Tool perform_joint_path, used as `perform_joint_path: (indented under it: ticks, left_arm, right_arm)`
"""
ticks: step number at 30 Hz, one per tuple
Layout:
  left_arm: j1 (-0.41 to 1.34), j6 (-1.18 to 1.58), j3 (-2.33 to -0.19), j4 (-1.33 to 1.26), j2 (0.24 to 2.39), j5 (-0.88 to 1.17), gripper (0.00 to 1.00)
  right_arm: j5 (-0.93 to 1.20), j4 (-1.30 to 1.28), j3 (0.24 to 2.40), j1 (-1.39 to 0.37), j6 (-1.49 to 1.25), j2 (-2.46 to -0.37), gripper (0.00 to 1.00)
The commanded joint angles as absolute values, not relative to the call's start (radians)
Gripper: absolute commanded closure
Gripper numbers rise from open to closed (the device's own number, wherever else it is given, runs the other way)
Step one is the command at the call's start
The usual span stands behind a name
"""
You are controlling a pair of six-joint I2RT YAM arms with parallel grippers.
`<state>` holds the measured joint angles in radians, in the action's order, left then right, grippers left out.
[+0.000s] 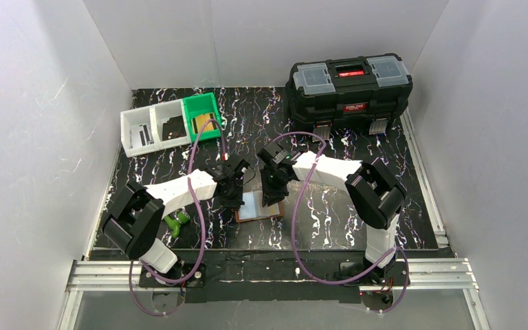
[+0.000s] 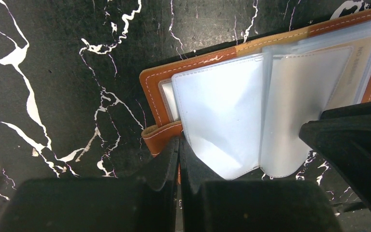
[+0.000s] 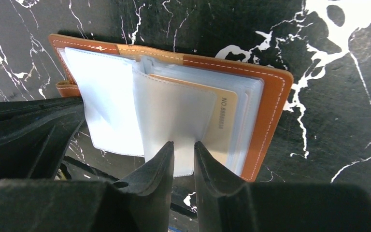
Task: Take the credit cards out of the card holder
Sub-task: Remove the credit card from the card holder.
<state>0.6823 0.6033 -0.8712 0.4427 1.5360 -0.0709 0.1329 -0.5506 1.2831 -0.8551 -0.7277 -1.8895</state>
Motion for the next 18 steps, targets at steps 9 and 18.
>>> perform_joint_path:
  ticks: [9,18]
  left_arm:
    - [0.68,0.591,-0.85,0.433,1.534,-0.056,1.0]
    - [0.681,0.577,-0.865,0.47,1.474,-0.048,1.0]
  right_arm:
    - [0.282,-0.461,1.329,-0.862,-0.716,-1.932,0.62]
    - [0.335,-0.43,1.333,-0.852,-0.739,-1.976,0.62]
